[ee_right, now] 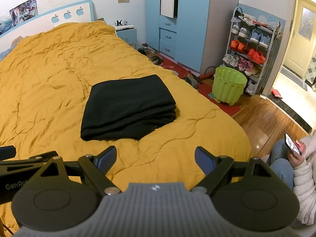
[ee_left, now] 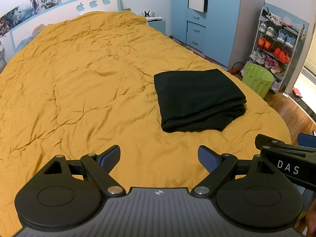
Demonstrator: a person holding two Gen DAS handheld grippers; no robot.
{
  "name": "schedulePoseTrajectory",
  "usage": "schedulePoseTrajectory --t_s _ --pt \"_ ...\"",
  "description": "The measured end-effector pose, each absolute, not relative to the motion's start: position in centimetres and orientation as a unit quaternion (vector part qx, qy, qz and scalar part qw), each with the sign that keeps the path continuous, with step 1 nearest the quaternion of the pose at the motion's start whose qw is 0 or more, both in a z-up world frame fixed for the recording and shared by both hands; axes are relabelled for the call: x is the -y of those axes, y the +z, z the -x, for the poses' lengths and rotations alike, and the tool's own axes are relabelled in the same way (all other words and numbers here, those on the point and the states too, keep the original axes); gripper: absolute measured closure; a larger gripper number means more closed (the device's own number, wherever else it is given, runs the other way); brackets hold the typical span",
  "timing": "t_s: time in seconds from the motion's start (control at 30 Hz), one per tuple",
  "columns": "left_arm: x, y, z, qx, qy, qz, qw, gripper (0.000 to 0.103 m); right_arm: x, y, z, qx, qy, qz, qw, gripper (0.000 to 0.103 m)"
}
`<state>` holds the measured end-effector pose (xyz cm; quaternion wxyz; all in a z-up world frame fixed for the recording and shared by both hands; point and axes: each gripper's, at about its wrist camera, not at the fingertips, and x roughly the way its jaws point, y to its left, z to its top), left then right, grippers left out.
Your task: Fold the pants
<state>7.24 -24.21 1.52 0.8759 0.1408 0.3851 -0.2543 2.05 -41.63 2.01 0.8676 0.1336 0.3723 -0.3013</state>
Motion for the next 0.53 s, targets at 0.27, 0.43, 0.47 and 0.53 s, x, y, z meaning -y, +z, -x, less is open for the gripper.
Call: schedulePoseTrajectory --t_s 0.27,0.43,0.47,0.53 --pt "24.13 1.08 -7.55 -0.388 -0.253 -0.144 0.875 0.000 42.10 1.67 -2.23 -0.375 -0.300 -0.136 0.867 0.021" --pt "24.14 0.95 -7.63 -0.388 -0.254 -0.144 0.874 0.000 42.34 1.54 -2.25 -0.377 -0.300 -0.137 0.866 0.021" --pt "24.13 0.97 -7.66 -0.387 -0.254 -0.145 0.875 0.000 42.41 1.53 -2.23 -0.376 -0.299 -0.138 0.866 0.021" --pt "24.18 0.97 -7.56 -0.382 -0.254 -0.147 0.876 0.000 42.51 1.50 -2.18 -0.376 -0.299 -0.139 0.866 0.021"
